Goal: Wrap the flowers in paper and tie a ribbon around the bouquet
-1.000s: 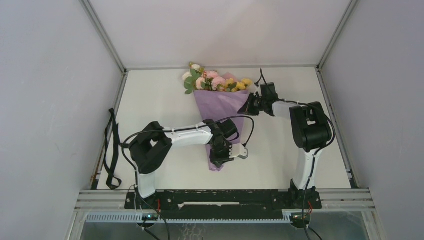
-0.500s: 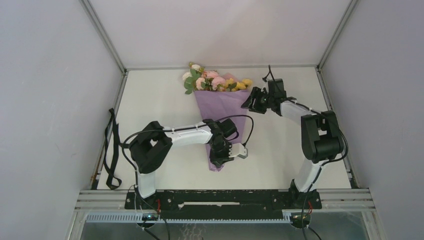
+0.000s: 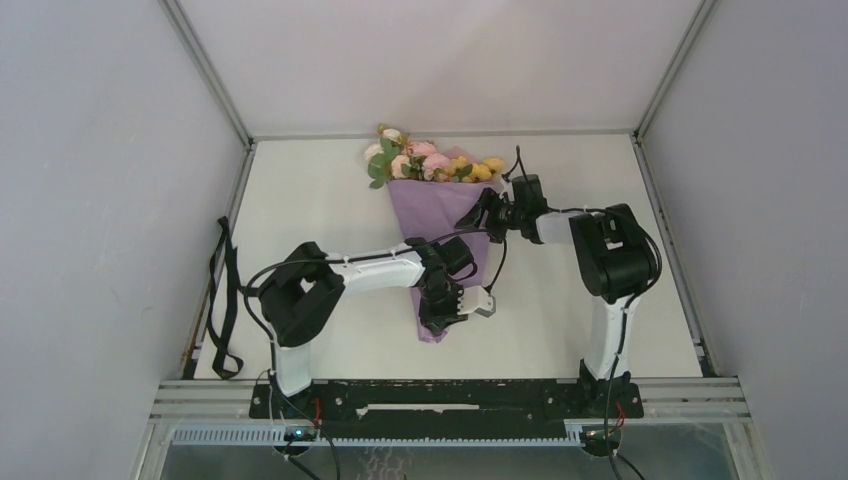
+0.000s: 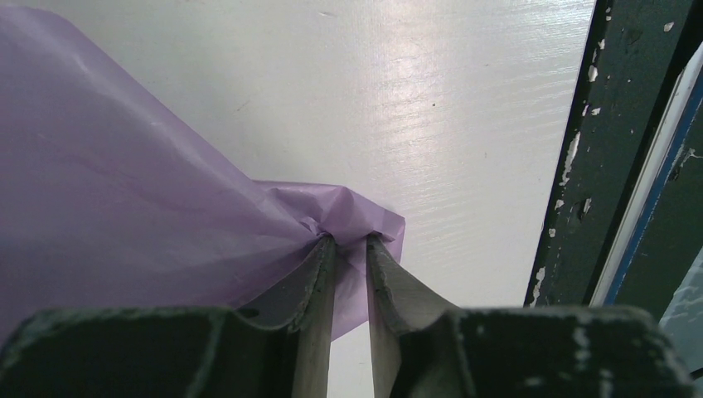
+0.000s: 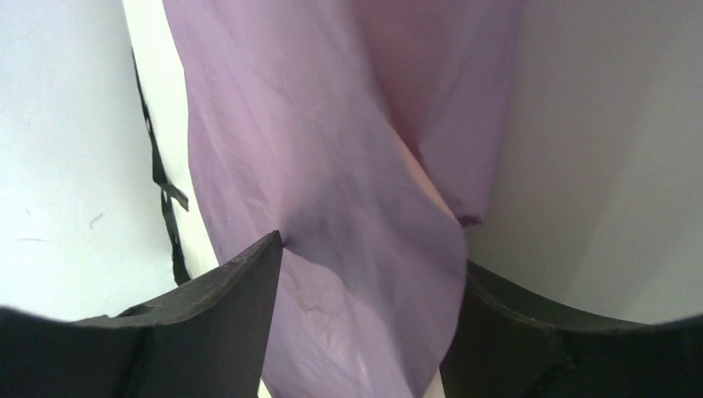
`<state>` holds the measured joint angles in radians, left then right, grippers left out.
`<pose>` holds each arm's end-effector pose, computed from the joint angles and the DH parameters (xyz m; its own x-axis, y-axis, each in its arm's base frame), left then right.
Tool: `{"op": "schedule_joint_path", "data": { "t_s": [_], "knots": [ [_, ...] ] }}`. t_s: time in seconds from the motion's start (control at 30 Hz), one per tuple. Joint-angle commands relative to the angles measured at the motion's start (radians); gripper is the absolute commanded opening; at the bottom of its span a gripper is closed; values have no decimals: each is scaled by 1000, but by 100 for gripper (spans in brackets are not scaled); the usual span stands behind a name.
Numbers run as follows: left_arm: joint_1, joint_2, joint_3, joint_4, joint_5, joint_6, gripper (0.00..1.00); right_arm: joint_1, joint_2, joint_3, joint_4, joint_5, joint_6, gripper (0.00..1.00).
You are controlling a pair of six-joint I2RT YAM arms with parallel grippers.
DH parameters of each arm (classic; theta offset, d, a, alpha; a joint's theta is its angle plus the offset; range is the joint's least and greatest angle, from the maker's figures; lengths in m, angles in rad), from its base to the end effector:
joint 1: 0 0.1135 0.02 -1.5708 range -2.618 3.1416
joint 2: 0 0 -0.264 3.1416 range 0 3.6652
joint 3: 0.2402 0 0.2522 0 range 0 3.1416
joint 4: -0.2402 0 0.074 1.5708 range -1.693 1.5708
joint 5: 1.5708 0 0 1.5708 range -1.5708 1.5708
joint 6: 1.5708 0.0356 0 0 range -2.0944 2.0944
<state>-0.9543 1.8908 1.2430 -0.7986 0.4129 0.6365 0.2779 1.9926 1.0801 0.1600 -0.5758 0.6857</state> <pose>0.1894 -0.2920 0.1583 0.0000 0.9417 -0.3365 0.9652 -0.0880 -0.2465 0.3805 0.1287 0.1263 -0.8964 0.2966 -0.3293 -0.0577 0.6586 0.7503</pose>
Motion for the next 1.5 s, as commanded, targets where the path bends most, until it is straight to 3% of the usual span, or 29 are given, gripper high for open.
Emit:
{"op": "schedule_joint_path", "data": {
  "t_s": [0.0,0.03,0.1,0.17,0.2,0.37,0.5,0.6,0.73,0.87,1.0,1.2,1.47],
  "knots": [
    [0,32,-31,-18,-11,22,26,9,67,-47,122,-33,99,66],
    [0,28,-33,-17,-11,22,26,10,71,-54,148,-43,111,61],
    [0,20,-36,-16,-12,24,26,9,78,-71,204,-73,133,37],
    [6,12,-38,-21,-9,26,26,9,80,-79,248,-98,145,3],
    [13,6,-32,-36,0,24,28,9,78,-84,257,-105,149,0],
    [106,-79,117,-240,84,35,49,6,45,-110,275,-110,130,0],
    [266,-185,250,-370,126,16,60,0,41,-111,271,-110,115,0],
    [409,-265,258,-411,128,11,65,0,42,-111,283,-116,121,0],
    [656,-338,170,-379,6,-27,67,5,31,-111,291,-120,122,0],
    [967,-338,51,-263,-214,-90,67,9,17,-111,264,-120,97,0],
    [1243,-320,-36,-199,-320,6,68,14,3,-111,232,-117,73,0],
    [1315,-282,-145,-229,-438,498,82,18,-21,-110,167,-99,30,0],
    [1322,-194,-91,-154,-463,686,82,27,-49,-102,122,-65,14,0]
  ]
}}
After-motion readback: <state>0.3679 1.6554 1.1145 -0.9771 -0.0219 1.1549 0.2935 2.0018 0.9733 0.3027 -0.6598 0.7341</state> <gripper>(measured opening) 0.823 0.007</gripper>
